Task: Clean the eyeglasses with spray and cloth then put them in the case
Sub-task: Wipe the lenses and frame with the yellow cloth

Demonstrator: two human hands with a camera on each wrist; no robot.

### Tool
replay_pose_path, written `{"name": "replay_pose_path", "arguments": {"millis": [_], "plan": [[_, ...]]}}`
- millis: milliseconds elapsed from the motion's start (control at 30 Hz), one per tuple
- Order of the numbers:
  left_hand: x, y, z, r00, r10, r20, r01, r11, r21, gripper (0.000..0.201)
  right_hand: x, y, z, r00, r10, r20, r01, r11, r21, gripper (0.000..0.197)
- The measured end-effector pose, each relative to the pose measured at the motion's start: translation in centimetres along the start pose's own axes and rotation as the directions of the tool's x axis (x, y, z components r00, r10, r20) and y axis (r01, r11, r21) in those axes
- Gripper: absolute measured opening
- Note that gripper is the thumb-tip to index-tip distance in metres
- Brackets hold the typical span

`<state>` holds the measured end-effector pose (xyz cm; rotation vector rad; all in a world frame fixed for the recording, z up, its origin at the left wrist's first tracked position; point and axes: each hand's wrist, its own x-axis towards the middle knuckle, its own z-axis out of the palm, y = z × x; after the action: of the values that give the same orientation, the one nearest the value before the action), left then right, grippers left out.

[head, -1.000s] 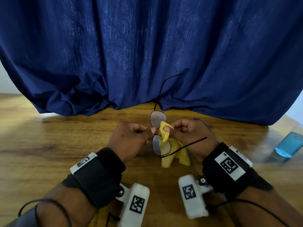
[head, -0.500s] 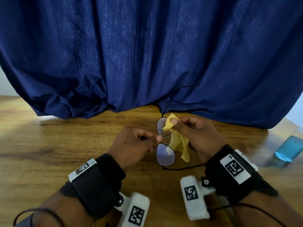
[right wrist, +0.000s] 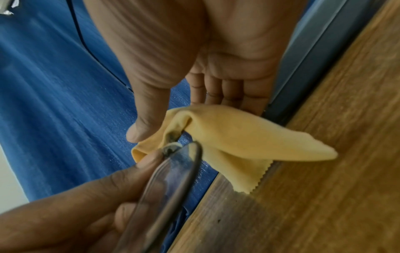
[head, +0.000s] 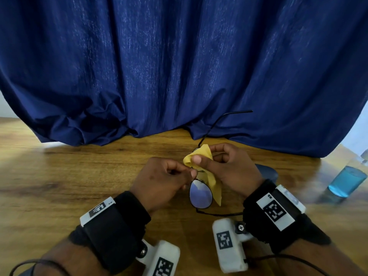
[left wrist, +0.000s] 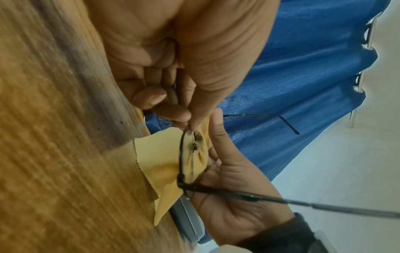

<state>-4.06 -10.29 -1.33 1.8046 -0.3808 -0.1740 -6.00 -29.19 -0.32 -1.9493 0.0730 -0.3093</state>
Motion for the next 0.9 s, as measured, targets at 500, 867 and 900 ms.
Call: {"name": "replay_pose_path", "arguments": {"millis": [500, 867, 900], "plan": [[-0.3, 0.2, 0.3, 0.999, 0.042, 0.0, -0.042, 0.999, 0.022, 0.015, -0.5, -0.4, 0.2, 0.995, 0.073, 0.073, -0.072, 0.997, -0.021, 0.035], [-0.2, 0.2, -0.2, 0.992, 0.13, 0.008, -0.129, 0.981, 0.147, 0.012, -0.2, -0.2, -0.8, 0.971, 0.15, 0.185, -0.184, 0.965, 0.186, 0.033], [-0.2, 0.2, -0.3, 0.988, 0.153, 0.023, -0.155, 0.971, 0.184, 0.013, -0.3, -0.3, -0.8, 0.975, 0.128, 0.18, -0.154, 0.978, 0.138, 0.033]]}}
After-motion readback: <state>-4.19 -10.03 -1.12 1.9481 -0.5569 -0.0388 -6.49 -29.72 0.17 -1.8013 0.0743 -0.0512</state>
